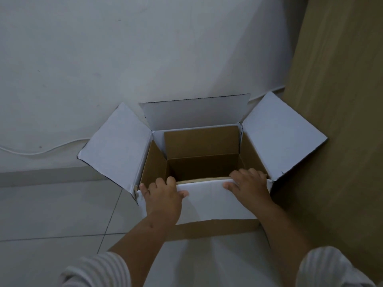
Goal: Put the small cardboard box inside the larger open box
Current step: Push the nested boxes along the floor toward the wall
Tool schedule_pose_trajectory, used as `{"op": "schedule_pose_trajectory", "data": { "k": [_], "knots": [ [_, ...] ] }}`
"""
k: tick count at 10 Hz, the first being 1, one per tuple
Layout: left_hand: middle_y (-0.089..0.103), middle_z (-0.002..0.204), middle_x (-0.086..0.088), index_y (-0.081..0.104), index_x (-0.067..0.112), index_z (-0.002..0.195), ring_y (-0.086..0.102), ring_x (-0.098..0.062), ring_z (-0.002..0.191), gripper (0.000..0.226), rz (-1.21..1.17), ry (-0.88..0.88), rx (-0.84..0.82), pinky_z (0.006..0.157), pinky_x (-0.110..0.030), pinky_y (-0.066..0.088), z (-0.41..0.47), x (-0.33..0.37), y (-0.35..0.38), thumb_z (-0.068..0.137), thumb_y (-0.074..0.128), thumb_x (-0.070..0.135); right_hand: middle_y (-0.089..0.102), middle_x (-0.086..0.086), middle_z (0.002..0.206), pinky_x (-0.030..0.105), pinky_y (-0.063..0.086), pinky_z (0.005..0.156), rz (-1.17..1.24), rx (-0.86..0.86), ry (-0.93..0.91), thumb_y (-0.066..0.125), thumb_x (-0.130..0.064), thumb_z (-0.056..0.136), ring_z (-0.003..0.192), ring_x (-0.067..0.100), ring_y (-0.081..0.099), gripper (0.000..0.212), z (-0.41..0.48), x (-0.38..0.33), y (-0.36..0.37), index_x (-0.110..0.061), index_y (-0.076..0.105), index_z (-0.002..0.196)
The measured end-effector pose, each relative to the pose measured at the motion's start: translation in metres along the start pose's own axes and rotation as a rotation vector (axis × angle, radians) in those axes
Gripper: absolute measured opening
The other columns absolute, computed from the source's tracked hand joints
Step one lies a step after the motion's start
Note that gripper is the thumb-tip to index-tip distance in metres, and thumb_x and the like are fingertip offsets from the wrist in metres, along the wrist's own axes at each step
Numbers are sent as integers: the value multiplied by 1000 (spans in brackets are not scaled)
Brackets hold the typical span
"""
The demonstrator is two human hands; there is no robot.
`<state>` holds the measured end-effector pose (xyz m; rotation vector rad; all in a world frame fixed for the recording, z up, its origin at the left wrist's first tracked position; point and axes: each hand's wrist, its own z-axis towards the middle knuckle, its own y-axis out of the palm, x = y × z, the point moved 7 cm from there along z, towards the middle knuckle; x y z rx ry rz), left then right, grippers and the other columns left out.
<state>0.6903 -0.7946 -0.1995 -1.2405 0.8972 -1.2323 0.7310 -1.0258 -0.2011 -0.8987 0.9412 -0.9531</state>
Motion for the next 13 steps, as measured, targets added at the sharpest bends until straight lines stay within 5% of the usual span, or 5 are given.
{"op": "schedule_pose_trajectory", "data": {
  "k": [5, 7, 10, 11, 13],
  "knots": [
    [55, 115, -8, 45, 21, 114, 49, -30, 114, 28, 3, 130, -53, 113, -57, 12, -12, -5, -3, 90, 51, 35, 57, -2, 98, 41, 31, 88, -9, -179, 33, 38, -50, 89, 95, 21, 46, 25, -12, -6, -4, -29, 51, 95],
    [54, 117, -6, 39, 22, 124, 49, -28, 115, 61, 88, 248, -95, 114, -51, 17, -20, -10, -9, 73, 70, 14, 58, 3, 98, 43, 32, 94, -102, -167, 56, 44, -48, 87, 97, 26, 49, 26, -23, -9, -9, -25, 50, 96],
    [54, 114, -7, 40, 23, 120, 49, -30, 114, 67, 77, 260, -118, 113, -55, 15, -7, -9, -4, 64, 76, 16, 59, 4, 100, 47, 31, 100, -168, -165, 92, 53, -47, 83, 100, 27, 51, 25, -14, -11, -6, -26, 48, 96],
    [53, 121, -8, 36, 23, 130, 44, -31, 121, 65, 9, 278, -88, 114, -54, 10, -13, -12, -6, 73, 67, 13, 58, 7, 108, 49, 26, 105, -201, -240, 115, 55, -45, 83, 106, 29, 49, 30, -19, -17, -6, -24, 48, 104],
    [6, 159, -8, -1, 27, 148, -2, -32, 145, 80, -121, 274, -126, 115, -48, 0, -26, -25, -12, 89, 53, 38, 34, 14, 144, 45, 18, 112, -130, -160, 185, 56, -23, 85, 133, 34, 25, 58, -34, -56, -18, -13, 31, 136]
  ]
}}
